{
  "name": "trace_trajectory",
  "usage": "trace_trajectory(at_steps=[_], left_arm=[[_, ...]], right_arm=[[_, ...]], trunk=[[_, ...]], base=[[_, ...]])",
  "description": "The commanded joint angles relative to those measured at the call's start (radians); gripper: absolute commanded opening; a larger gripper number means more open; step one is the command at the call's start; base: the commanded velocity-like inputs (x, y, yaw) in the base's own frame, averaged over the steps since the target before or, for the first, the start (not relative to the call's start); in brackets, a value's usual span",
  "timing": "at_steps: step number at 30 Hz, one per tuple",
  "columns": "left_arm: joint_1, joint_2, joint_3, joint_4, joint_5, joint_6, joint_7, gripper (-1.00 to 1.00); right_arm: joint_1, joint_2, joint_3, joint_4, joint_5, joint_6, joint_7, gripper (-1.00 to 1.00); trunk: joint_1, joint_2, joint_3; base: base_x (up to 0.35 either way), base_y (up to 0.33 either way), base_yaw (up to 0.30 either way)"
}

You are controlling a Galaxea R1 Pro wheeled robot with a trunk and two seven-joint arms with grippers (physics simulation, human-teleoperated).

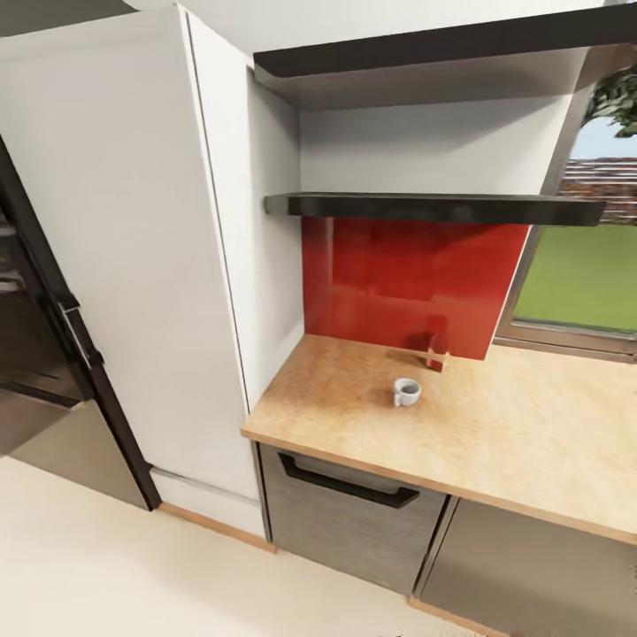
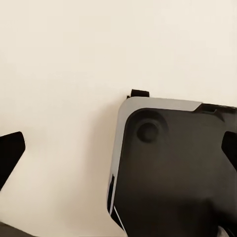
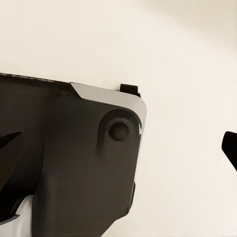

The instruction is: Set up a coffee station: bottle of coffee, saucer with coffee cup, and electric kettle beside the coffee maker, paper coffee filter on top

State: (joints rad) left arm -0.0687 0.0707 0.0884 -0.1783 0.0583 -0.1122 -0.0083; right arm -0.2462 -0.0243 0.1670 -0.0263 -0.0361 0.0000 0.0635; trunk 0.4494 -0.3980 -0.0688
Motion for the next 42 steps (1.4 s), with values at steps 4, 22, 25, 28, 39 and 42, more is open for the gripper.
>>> trace_trajectory(at_steps=[4,22,25,28,39,42], left_arm=[[-0.001,0.000,0.002,0.000,0.006,-0.003,-0.001,1.00],[0.000,-0.003,0.001,0.000,0.005,-0.003,-0.001,1.00],[0.000,-0.003,0.001,0.000,0.005,-0.003,-0.001,1.00],[0.000,-0.002,0.002,0.000,0.005,-0.003,-0.001,1.00],[-0.001,-0.002,0.000,0.000,0.004,-0.003,-0.001,1.00],[-0.001,-0.004,-0.004,-0.006,0.000,-0.002,-0.004,1.00]], right_arm=[[-0.001,0.000,0.006,0.000,-0.004,0.000,0.002,1.00],[-0.001,0.000,0.006,0.000,-0.004,0.000,0.002,1.00],[-0.001,0.002,0.007,0.000,-0.005,0.000,0.002,1.00],[-0.001,0.002,0.006,-0.002,-0.006,0.000,0.002,1.00],[-0.001,0.004,0.008,-0.004,-0.005,0.000,0.004,1.00],[-0.001,0.004,0.007,-0.005,-0.005,0.000,0.002,1.00]], trunk=[[0.001,-0.002,-0.002],[0.001,-0.002,-0.002],[0.001,-0.002,-0.002],[0.001,-0.002,-0.002],[0.001,-0.002,-0.002],[0.001,-0.002,-0.002]], base=[[0.020,0.264,-0.289],[-0.052,0.055,-0.289],[-0.317,0.000,-0.289],[-0.238,0.000,-0.289],[-0.027,0.000,-0.070],[0.000,0.000,-0.001]])
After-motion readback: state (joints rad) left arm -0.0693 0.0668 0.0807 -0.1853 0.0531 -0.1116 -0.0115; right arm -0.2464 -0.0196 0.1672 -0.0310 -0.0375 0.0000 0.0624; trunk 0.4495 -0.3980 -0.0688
